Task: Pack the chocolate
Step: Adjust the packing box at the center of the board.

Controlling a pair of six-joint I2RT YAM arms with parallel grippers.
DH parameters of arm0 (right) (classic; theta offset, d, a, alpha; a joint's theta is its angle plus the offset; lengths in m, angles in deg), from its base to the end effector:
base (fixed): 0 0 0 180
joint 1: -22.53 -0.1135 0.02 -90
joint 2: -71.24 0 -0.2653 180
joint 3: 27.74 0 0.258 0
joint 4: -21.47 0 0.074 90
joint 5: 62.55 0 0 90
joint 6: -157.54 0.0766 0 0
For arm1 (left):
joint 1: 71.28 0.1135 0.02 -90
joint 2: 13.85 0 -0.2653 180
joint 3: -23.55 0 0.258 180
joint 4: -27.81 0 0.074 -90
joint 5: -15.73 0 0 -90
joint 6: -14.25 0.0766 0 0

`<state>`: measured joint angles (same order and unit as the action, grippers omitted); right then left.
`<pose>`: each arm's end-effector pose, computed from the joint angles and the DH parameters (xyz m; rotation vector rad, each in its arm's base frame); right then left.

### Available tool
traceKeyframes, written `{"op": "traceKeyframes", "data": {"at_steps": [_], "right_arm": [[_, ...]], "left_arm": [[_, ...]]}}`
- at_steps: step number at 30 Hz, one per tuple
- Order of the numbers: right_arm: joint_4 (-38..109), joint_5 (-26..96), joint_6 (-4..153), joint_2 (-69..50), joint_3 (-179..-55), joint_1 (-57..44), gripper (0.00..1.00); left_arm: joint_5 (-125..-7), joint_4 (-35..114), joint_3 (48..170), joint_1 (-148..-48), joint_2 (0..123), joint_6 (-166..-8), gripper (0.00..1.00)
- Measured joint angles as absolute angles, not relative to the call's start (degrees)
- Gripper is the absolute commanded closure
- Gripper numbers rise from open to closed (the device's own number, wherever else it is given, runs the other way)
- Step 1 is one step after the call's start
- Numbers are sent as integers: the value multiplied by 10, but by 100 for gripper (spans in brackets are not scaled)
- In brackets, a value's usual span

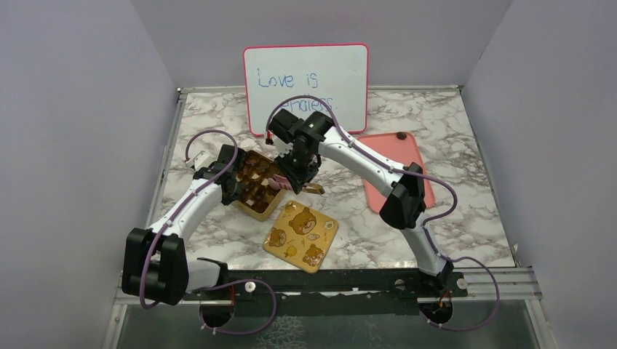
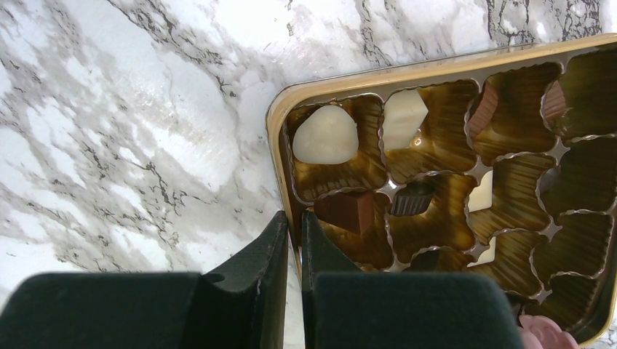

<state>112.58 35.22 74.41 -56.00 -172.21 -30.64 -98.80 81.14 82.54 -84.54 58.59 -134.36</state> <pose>0.2726 0.3813 0.2571 -1.1824 2.6935 0.3814 0.2482 -0.0258 0.1744 -1.0944 2.3223 0.1422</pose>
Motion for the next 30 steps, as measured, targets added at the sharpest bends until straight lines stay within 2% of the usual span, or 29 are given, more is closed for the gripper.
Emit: {"op": "traceKeyframes", "data": {"at_steps": [30], "right_arm": [[1144,343,735,-583,-1752,-306,62]], "left_arm": [[-994,806,825,-855,586,-1336,89]]}}
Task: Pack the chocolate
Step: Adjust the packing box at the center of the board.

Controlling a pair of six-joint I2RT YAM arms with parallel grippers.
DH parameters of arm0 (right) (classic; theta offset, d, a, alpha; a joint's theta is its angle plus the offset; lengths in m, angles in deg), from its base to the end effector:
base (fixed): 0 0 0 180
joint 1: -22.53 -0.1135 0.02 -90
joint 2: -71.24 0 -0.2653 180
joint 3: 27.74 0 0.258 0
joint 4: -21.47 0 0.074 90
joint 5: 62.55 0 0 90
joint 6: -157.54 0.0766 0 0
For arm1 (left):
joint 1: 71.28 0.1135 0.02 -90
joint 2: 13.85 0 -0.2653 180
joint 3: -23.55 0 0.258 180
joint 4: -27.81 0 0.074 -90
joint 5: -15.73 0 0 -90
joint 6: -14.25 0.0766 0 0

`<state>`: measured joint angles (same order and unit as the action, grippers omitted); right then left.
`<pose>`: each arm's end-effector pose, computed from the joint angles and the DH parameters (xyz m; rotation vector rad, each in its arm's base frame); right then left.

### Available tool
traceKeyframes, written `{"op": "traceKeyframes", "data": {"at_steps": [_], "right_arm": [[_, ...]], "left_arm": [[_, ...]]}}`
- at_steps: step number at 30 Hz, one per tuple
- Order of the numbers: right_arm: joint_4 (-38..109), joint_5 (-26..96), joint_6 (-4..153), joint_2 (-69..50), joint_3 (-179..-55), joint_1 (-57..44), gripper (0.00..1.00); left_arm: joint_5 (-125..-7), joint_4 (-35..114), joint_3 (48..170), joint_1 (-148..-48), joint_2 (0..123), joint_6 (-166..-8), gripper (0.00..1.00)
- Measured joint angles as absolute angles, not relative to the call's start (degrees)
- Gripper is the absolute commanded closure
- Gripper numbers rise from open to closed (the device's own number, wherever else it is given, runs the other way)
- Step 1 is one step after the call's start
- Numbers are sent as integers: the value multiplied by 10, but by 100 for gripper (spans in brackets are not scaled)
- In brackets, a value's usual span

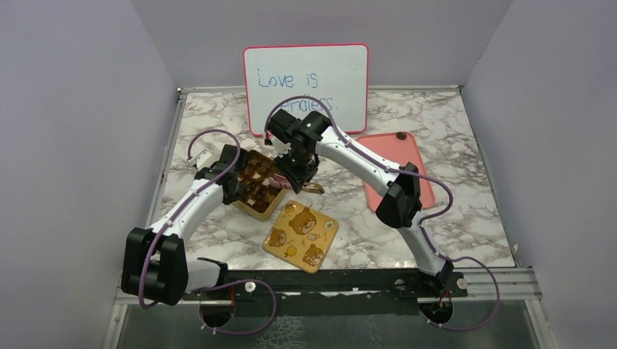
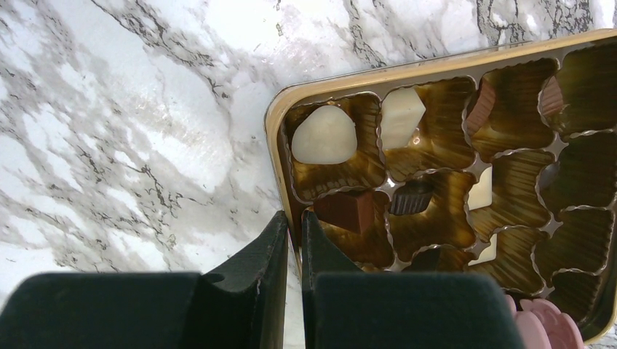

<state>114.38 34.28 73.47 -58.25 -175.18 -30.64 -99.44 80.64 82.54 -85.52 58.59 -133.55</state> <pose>0.2763 0.3841 0.2528 -1.2041 2.6955 0.3454 0.2489 -0.0296 0.1752 -1.0577 2.3246 0.1456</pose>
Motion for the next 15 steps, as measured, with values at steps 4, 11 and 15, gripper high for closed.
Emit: {"op": "traceKeyframes", "data": {"at_steps": [4,11,15], "right_arm": [[1147,343,735,-586,-1753,-306,62],[1149,344,735,-587,-1753,-306,61],[1153,348,733,-592,-1752,-306,60]], "left_arm": [[-995,804,825,-857,586,-1335,89],[-1000,802,834,-861,589,-1332,89],[-1005,801,834,-864,591,-1331,89]]}}
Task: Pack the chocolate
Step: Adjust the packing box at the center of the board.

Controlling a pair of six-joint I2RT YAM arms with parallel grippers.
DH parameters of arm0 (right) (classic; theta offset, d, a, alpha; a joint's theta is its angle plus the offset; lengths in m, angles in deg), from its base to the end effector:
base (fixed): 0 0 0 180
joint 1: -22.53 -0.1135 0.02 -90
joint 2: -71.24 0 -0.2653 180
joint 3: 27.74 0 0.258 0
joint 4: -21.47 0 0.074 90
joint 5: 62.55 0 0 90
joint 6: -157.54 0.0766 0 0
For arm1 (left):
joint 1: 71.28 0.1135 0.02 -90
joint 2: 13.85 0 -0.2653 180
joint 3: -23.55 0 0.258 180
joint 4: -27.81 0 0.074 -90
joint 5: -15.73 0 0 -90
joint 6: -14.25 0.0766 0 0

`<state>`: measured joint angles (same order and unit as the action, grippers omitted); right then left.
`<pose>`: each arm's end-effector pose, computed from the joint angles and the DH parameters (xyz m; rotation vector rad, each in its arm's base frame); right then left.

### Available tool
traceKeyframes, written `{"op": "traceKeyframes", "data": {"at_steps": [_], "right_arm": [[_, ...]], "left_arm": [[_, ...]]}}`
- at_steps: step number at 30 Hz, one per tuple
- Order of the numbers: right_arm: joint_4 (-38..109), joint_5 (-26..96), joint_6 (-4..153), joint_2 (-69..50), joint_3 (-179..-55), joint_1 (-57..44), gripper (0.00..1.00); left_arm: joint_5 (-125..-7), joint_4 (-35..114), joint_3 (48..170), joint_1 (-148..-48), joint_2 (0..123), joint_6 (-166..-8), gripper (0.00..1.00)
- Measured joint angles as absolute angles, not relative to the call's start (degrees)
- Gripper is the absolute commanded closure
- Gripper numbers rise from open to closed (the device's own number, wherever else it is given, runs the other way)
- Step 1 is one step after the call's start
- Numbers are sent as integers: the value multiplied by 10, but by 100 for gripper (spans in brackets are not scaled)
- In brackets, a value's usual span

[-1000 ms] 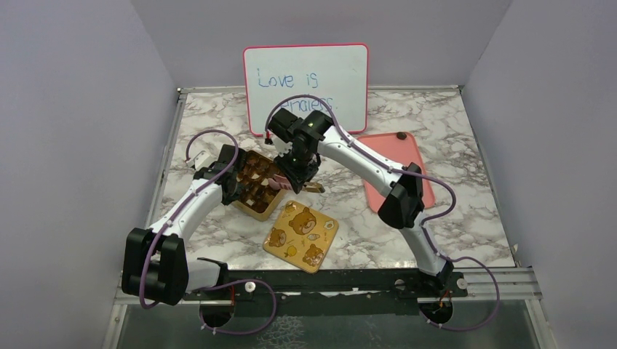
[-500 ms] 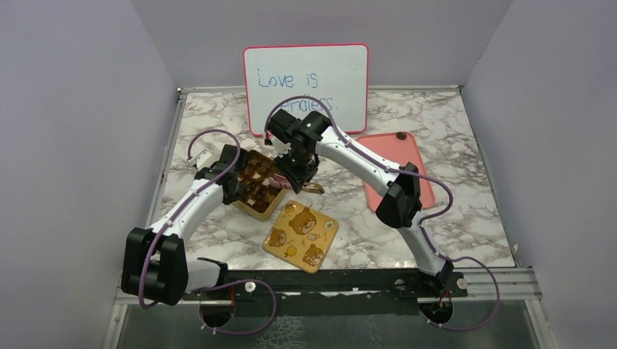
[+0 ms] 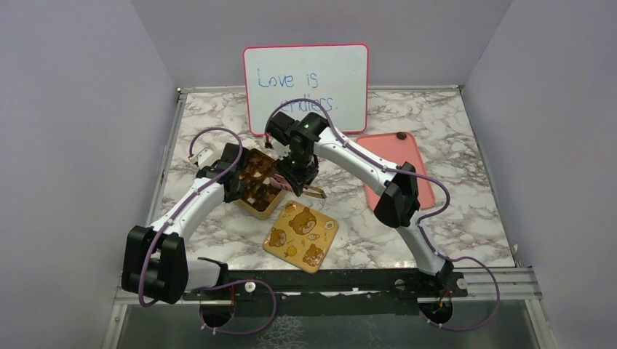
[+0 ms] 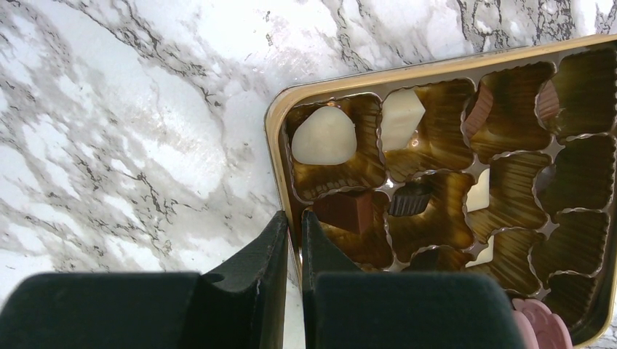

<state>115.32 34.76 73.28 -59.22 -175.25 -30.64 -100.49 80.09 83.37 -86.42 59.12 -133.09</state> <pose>0.2758 0.3845 0.2450 -1.2208 2.7241 0.3359 0.2529 -0.0334 0.1787 -1.0298 2.3127 0.1494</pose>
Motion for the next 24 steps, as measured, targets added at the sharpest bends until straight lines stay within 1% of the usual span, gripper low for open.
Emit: {"op": "traceKeyframes", "data": {"at_steps": [6,14,17,18,19,20,24], "right_arm": [[1165,366,729,-604,-1752,-306,64],[1163,401,725,-608,-1752,-304,75],[1161,410,725,-608,-1752,-299,75],[1161,411,725,-608,-1752,-299,73],[1161,411,726,-608,-1753,-298,71],[1161,411,728,-608,-1754,-296,70],[1160,408,743,-604,-1759,-295,69]], "left_arm": [[-1010,800,834,-867,592,-1329,89],[-1009,798,834,-873,592,-1328,89],[-1009,797,834,-873,592,-1327,89],[-1009,796,834,-873,592,-1326,89],[-1009,796,834,-873,592,-1325,87],[-1009,796,834,-873,592,-1325,84],[-1009,796,834,-873,592,-1320,62]]}}
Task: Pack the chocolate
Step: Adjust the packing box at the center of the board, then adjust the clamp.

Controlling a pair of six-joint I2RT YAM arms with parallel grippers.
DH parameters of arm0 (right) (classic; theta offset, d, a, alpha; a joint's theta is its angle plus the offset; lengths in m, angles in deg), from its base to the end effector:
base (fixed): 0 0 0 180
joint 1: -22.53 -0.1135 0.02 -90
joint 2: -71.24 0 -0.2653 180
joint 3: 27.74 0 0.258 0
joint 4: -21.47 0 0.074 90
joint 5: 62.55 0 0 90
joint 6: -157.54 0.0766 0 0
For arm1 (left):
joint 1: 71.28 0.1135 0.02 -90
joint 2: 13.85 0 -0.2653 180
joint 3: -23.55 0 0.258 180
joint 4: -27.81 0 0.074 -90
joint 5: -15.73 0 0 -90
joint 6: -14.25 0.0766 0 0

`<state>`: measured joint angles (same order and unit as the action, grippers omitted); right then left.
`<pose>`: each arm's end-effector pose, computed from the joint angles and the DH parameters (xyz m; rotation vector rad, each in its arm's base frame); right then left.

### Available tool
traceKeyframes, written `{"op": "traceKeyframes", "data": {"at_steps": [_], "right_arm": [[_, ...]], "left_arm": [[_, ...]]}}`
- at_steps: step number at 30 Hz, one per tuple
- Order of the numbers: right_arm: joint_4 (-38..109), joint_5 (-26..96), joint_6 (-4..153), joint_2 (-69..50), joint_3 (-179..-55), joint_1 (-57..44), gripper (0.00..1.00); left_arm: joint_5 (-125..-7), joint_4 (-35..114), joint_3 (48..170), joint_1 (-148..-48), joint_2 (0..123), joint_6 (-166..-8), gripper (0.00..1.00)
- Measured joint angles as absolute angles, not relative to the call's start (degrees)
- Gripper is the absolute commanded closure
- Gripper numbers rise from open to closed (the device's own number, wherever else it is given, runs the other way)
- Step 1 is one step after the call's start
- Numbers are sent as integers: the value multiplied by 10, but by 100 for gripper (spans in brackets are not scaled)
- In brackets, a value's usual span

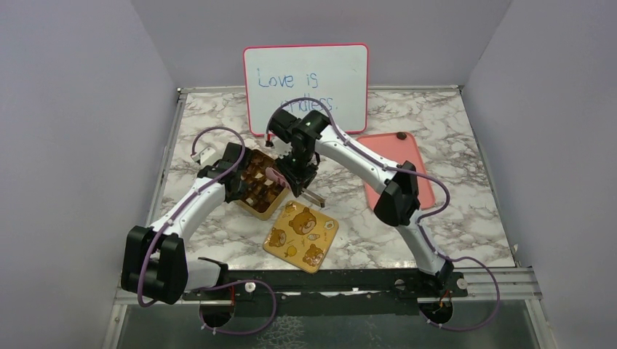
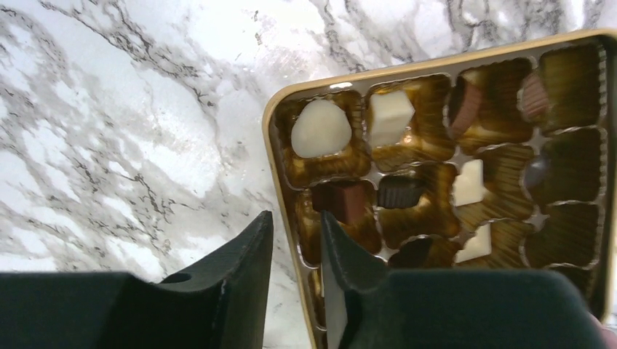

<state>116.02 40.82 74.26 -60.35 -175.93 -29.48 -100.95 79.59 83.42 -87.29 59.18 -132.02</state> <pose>0.2780 0.3848 0.2404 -1.2041 2.7888 0.4675 0.2538 -0.0370 0.1795 -0.9908 2.3178 0.1521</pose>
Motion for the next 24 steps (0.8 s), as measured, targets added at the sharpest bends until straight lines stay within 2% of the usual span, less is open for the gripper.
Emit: {"op": "traceKeyframes", "data": {"at_steps": [4,11,16,18,21,24], "right_arm": [[1148,390,757,-574,-1738,-290,67],[1120,388,776,-489,-1685,-267,66],[1098,419,787,-461,-1666,-244,66],[1085,437,795,-453,-1649,-236,66],[1070,465,802,-446,-1625,-230,66],[1056,490,804,-445,-1613,-227,66]], "left_arm": [[-1008,818,869,-875,591,-1323,51],[-957,824,986,-875,569,-1260,47],[-871,737,926,-876,480,-1077,45],[-827,681,869,-876,402,-982,45],[-718,609,792,-876,278,-808,45],[-594,585,783,-879,232,-659,45]]}}
